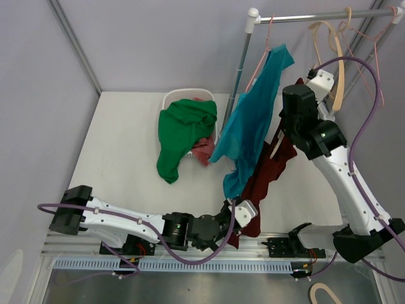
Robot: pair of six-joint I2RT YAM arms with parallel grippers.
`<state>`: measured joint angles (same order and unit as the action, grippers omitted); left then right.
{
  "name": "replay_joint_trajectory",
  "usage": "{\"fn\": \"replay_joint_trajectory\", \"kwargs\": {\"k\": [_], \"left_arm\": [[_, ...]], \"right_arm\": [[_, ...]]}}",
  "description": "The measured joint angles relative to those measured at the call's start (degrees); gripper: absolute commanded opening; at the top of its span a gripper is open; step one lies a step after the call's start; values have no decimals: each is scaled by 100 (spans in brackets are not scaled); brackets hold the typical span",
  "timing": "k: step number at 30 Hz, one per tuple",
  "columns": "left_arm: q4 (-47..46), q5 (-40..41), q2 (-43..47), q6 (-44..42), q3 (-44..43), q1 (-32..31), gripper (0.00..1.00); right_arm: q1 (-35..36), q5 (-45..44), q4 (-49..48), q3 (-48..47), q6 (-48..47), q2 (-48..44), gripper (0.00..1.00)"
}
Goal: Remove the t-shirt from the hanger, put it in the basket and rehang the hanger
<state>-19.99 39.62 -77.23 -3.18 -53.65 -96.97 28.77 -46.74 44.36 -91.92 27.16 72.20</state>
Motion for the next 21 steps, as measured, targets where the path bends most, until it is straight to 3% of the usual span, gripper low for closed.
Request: {"fn": "replay_joint_trajectory", "kwargs": {"k": [12, 15, 21], "left_arm": [[-673, 146, -549, -98, 192, 129, 1], [-782, -109, -730, -225, 76, 492, 1], [-863, -721, -1224, -455, -671, 1600, 1]], "right_arm": [[-175, 734, 280, -660, -125, 306, 0], [-66, 942, 424, -688, 59, 85, 0], [933, 879, 890, -544, 608, -815, 0]]}}
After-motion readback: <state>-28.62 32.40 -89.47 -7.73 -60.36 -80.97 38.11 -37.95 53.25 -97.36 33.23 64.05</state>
